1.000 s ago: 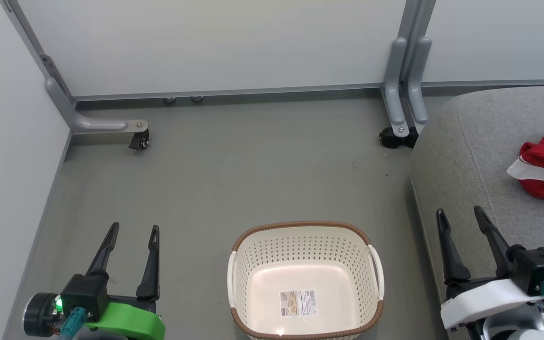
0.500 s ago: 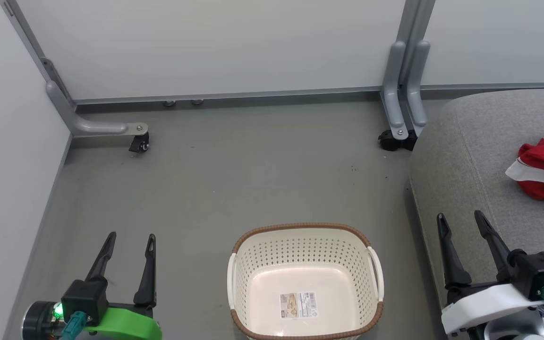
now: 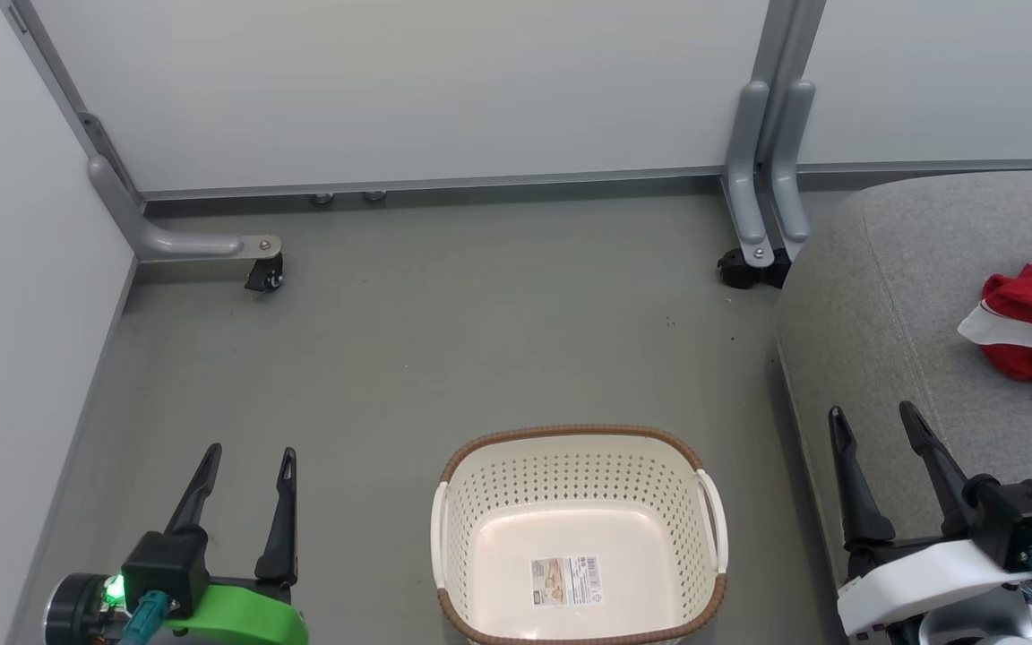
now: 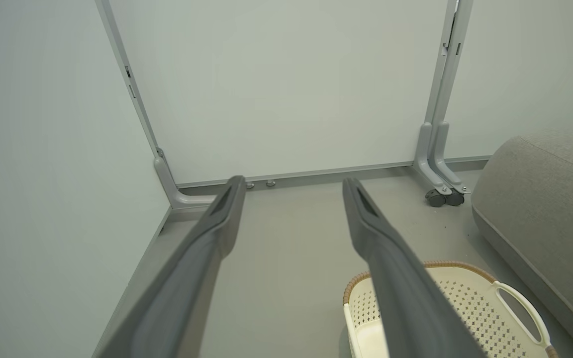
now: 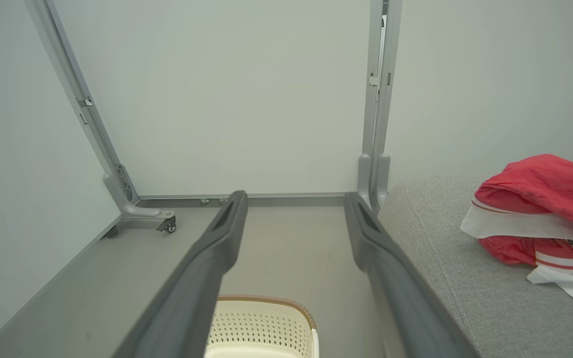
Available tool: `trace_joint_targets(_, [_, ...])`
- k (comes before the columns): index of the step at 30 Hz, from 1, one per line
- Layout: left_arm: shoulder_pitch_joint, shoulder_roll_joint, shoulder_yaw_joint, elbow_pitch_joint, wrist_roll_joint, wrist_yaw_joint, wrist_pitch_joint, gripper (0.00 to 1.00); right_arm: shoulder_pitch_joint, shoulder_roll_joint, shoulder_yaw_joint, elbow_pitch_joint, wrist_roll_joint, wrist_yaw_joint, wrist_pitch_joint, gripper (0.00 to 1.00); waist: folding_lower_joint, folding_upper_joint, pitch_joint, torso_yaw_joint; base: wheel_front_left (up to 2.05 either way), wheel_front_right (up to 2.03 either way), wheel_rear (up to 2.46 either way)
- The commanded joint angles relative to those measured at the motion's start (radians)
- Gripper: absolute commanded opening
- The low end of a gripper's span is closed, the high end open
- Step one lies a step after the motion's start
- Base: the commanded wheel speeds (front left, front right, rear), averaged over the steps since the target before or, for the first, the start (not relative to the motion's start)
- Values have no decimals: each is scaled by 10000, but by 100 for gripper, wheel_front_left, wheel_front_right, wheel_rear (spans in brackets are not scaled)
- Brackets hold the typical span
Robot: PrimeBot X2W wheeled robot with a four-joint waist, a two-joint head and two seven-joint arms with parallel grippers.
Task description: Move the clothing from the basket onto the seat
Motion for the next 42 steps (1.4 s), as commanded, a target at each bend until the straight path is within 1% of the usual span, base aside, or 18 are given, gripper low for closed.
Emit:
trace_joint_targets(1, [130, -70, 73, 74, 31, -83, -2, 100, 65, -15, -31, -14, 59, -7, -4, 100, 1, 0, -13, 3, 0, 0, 0])
trace_joint_targets(2, [0, -43, 33, 53, 15, -54, 0, 0, 0, 0, -6, 0, 25, 0, 0, 0, 1, 0, -13, 2, 0, 0, 0])
trace_joint_targets(5, [15, -125, -11, 274, -62, -81, 25, 0, 51, 30, 38, 206, 99, 0, -12, 0, 1, 0, -16, -2, 0, 0, 0])
trace_joint_targets(12, [-99, -286, 333, 297, -1390, -217, 403, 0, -161, -62, 57, 483, 1656, 0, 86, 0, 1, 0, -4, -46, 0, 0, 0])
trace_joint_targets(22, [-235, -489, 752, 302, -3059, -391, 863, 0, -505, -170, 72, 926, 3578, -1, 230, 0, 1, 0, 13, -109, 0, 0, 0])
trace_joint_targets(42, [-473, -836, 1469, 317, -5879, -691, 1645, 0, -1015, -283, 24, 1617, 6756, -1, 515, 0, 1, 0, 46, -235, 0, 0, 0])
